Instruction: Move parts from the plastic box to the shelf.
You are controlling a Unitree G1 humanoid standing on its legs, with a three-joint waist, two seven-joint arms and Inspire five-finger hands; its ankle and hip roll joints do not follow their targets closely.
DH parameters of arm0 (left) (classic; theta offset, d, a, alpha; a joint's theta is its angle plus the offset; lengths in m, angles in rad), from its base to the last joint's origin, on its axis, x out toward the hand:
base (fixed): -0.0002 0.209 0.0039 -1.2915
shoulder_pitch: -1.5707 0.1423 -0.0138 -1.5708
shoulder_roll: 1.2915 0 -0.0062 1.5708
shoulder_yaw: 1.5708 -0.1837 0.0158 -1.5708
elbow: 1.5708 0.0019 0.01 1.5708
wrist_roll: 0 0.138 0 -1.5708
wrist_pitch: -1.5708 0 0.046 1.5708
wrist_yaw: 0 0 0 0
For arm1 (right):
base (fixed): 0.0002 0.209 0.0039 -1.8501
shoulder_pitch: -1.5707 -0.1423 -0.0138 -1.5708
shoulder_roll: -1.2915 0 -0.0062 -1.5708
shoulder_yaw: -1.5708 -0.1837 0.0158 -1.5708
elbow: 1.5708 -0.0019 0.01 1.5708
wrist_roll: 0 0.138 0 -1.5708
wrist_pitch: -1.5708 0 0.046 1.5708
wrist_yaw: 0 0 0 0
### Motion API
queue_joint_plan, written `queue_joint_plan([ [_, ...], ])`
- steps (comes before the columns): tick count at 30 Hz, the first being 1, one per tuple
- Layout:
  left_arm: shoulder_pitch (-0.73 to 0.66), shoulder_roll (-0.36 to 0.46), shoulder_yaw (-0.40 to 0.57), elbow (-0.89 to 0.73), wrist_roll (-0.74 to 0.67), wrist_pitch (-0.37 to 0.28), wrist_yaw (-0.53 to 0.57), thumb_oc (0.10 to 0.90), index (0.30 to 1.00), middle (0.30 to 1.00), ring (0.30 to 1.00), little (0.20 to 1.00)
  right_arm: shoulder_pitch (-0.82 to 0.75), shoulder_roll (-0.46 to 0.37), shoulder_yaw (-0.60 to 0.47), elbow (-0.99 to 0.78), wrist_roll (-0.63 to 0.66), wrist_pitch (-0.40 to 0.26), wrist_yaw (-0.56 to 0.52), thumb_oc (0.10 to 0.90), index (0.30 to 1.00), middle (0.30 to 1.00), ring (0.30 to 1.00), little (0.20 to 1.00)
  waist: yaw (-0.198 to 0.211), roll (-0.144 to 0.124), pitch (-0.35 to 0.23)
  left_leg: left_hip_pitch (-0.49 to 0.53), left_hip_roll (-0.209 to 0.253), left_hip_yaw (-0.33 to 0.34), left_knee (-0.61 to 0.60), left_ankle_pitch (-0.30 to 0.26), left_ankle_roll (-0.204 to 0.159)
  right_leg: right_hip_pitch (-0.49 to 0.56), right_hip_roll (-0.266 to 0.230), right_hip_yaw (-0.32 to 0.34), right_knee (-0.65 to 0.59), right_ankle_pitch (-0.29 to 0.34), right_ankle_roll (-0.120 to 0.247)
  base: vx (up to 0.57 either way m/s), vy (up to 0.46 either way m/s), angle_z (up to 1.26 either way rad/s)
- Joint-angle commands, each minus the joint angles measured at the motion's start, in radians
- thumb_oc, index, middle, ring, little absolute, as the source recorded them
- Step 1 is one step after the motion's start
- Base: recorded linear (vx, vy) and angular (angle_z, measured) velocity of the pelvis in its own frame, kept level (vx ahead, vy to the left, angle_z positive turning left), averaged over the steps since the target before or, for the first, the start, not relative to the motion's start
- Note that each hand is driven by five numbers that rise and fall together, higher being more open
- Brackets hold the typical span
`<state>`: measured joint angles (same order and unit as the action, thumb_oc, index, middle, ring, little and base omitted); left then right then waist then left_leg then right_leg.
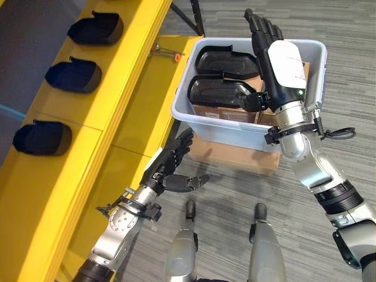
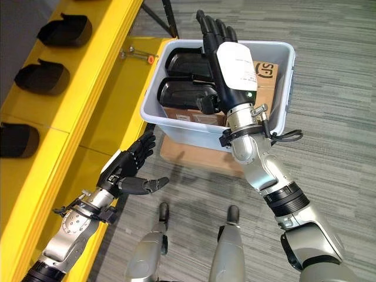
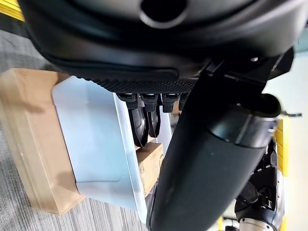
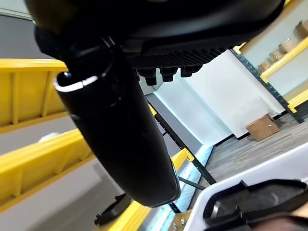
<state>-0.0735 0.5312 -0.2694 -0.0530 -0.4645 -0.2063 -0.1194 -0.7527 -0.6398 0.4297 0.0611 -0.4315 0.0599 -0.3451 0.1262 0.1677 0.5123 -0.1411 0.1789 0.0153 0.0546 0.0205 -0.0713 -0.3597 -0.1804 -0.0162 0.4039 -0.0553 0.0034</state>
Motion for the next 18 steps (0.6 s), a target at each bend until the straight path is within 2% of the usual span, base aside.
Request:
queue_joint_plan([
  [1,0.024,0.006,0.032,-0.117,-0.019,-0.111,-0.012,0.900,1.000,1.000,1.000,1.000,-0.085,0.018,0.006,-0.076,-0.019,-0.071,-0.059,0.900,1.000,1.000,1.000,1.000,-0.039,-0.008,-0.102,-0.071,0.025,-0.023,-0.005,0.114,-0.050,0.210,-0.041,-0.109,0.027,-0.180,0.024,0.18,0.164,-0.70],
  [4,-0.013,0.022,0.012,-0.099,-0.006,-0.116,0.007,0.900,1.000,1.000,1.000,1.000,-0.075,0.020,-0.004,-0.091,-0.022,-0.061,-0.059,0.900,1.000,1.000,1.000,1.000,-0.036,-0.020,-0.101,-0.055,-0.008,0.002,0.003,0.071,-0.035,0.237,-0.062,-0.134,-0.044,-0.139,0.056,0.08,0.082,-0.17],
  [6,-0.022,0.025,0.012,-0.099,0.000,-0.115,0.010,0.900,1.000,1.000,1.000,1.000,-0.076,0.025,-0.005,-0.104,-0.024,-0.049,-0.060,0.900,1.000,1.000,1.000,1.000,-0.032,-0.027,-0.100,-0.053,-0.018,0.007,0.000,0.063,-0.029,0.250,-0.067,-0.144,-0.075,-0.126,0.063,0.04,0.019,-0.06],
  [7,-0.033,0.033,0.017,-0.106,0.004,-0.106,0.009,0.900,1.000,1.000,1.000,1.000,-0.071,0.034,-0.013,-0.121,-0.034,-0.034,-0.064,0.900,1.000,1.000,1.000,1.000,-0.022,-0.044,-0.099,-0.051,-0.031,0.011,-0.010,0.054,-0.020,0.271,-0.073,-0.163,-0.128,-0.099,0.072,0.03,-0.028,-0.11],
  [10,-0.036,0.037,0.022,-0.112,0.007,-0.103,0.003,0.900,1.000,1.000,1.000,1.000,-0.076,0.041,-0.018,-0.129,-0.040,-0.024,-0.066,0.900,1.000,1.000,1.000,1.000,-0.007,-0.056,-0.102,-0.046,-0.042,0.013,-0.031,0.052,-0.012,0.300,-0.072,-0.184,-0.188,-0.073,0.080,0.04,-0.028,0.04],
  [18,-0.030,0.040,0.037,-0.128,0.009,-0.082,-0.018,0.900,1.000,1.000,1.000,1.000,-0.080,0.041,-0.030,-0.115,-0.035,-0.007,-0.060,0.900,1.000,1.000,1.000,1.000,0.020,-0.079,-0.113,-0.061,-0.059,-0.003,-0.010,0.042,-0.003,0.346,-0.064,-0.205,-0.253,-0.050,0.090,0.06,-0.014,0.07],
])
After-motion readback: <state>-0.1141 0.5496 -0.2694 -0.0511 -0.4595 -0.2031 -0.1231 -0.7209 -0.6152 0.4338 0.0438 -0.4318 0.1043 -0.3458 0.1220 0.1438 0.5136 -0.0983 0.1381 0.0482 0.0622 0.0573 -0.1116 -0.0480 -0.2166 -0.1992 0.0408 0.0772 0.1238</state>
